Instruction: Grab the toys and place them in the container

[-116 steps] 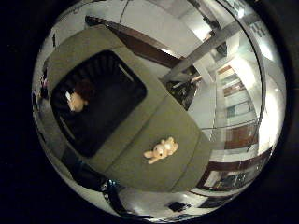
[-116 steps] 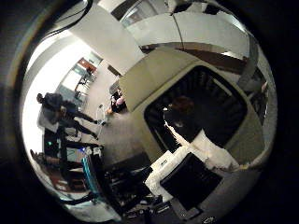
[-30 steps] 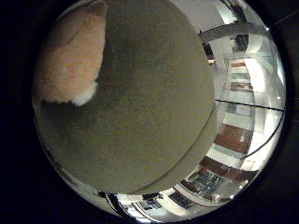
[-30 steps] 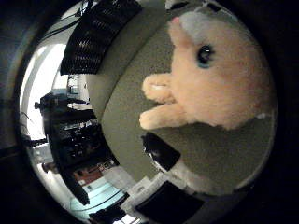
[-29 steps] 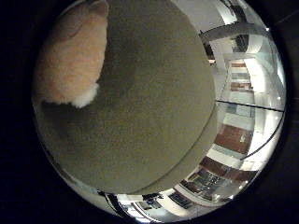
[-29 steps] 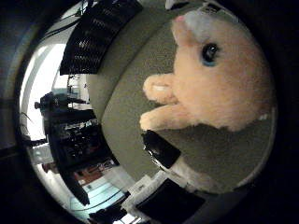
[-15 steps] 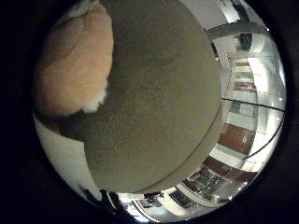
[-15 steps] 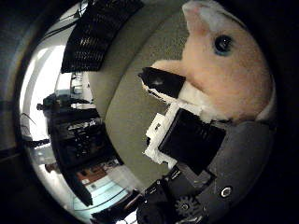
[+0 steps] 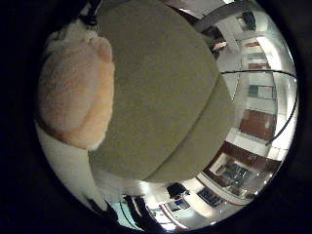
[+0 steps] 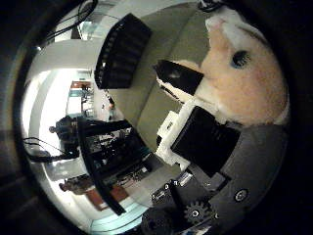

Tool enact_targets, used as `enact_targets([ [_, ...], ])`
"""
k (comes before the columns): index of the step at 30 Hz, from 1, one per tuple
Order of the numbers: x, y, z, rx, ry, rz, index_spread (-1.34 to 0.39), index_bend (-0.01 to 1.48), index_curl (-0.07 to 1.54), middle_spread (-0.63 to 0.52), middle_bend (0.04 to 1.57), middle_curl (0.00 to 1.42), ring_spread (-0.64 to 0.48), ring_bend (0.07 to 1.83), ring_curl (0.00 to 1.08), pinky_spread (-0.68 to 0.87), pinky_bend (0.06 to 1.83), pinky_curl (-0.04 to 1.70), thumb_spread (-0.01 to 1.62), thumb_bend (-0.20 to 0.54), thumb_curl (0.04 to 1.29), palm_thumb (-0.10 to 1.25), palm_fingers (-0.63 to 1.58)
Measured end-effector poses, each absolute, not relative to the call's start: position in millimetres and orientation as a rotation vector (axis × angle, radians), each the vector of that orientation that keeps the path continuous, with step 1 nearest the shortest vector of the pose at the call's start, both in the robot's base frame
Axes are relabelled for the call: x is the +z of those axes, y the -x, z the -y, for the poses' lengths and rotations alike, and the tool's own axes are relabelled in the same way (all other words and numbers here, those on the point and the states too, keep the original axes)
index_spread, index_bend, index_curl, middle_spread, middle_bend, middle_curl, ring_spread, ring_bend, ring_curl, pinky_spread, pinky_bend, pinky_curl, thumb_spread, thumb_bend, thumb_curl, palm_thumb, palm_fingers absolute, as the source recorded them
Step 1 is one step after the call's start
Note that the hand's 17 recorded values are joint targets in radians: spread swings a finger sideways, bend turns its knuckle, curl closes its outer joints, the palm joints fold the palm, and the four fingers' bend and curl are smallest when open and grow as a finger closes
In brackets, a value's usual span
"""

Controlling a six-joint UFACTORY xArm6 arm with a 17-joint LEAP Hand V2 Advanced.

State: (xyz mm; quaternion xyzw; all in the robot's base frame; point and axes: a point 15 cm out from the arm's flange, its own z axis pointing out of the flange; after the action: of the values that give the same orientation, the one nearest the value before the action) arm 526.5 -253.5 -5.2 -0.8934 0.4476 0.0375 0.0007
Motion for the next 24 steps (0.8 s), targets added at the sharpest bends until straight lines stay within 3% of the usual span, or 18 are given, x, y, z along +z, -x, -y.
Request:
enact_targets([
  [8, 79, -505, 179, 0.056, 2.852, -1.280, -0.20, 1.19, 0.81, -0.11, 1.34, 0.74, -0.22, 1.34, 0.76, -0.17, 1.53, 0.61, 1.19, -0.012, 0.50, 0.94, 1.12],
  [16, 145, -492, 46, -0.032, 2.847, -1.103, -0.19, 1.20, 0.80, -0.11, 1.35, 0.74, -0.23, 1.32, 0.79, -0.17, 1.49, 0.67, 1.17, -0.010, 0.54, 0.96, 1.12],
  [24, 159, -461, -81, -0.002, 2.842, -0.992, -0.19, 1.21, 0.78, -0.11, 1.35, 0.73, -0.23, 1.31, 0.80, -0.18, 1.47, 0.72, 1.15, -0.014, 0.56, 0.98, 1.12],
])
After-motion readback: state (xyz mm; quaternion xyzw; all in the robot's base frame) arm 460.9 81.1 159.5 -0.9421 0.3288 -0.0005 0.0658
